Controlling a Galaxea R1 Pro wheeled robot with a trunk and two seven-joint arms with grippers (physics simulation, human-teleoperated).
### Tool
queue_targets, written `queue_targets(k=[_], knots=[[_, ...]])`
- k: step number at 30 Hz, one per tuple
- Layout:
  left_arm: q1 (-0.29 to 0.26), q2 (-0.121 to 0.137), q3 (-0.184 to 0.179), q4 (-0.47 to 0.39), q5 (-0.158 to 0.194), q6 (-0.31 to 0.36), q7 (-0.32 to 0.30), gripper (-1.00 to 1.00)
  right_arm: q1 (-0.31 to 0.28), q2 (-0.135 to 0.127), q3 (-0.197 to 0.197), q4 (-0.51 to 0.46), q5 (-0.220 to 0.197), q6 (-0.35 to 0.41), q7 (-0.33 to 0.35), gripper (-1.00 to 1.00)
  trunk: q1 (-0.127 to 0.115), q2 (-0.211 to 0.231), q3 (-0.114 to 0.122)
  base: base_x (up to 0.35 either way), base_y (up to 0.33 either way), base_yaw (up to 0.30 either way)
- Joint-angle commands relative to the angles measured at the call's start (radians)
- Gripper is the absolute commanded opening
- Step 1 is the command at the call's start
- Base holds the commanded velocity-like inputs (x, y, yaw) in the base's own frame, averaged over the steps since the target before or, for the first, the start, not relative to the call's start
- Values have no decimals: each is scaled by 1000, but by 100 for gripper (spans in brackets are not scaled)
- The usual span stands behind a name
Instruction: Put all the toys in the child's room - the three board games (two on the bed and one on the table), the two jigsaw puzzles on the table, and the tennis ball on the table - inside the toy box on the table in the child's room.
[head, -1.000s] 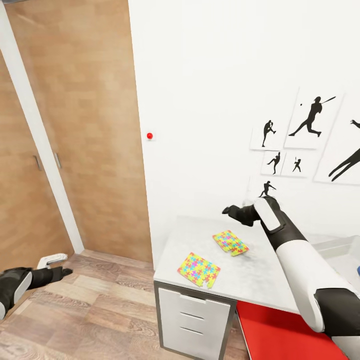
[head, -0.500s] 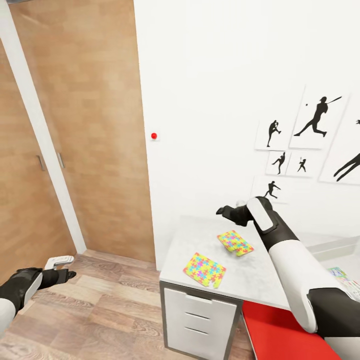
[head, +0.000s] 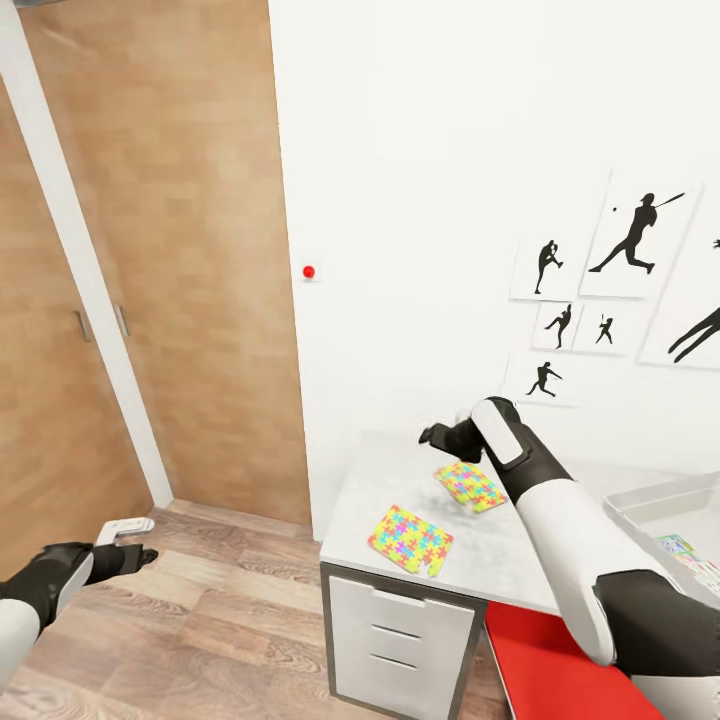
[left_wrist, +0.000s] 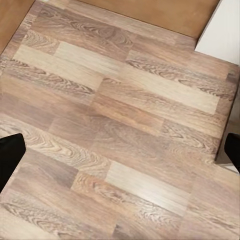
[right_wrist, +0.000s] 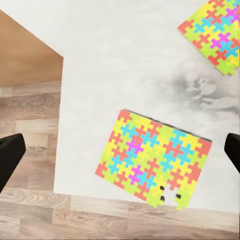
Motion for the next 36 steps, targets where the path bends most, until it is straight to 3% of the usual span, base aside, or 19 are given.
queue_targets(k=[1, 8, 18, 24, 36], knots=[[0, -2, 6, -1, -1, 7, 2, 100, -1, 5, 2, 3, -10, 5, -20, 100, 0, -1, -1, 0, 0, 0], [0, -23, 0, 0, -2, 3, 82, 100, -8, 69, 0, 75, -12, 31, -98, 100, 0, -1, -1, 0, 0, 0], [0, -66, -11, 39, -1, -46, 98, 100, -22, 121, -3, 148, -12, 27, -154, 100, 0, -1, -1, 0, 0, 0], [0, -89, -24, 47, 0, -51, 99, 100, -20, 125, -5, 145, -10, 19, -156, 100, 0, -1, -1, 0, 28, 0], [0, -98, -27, 49, 0, -53, 99, 100, -11, 111, -4, 143, -10, -25, -156, 100, 0, -1, -3, 0, 219, -49]])
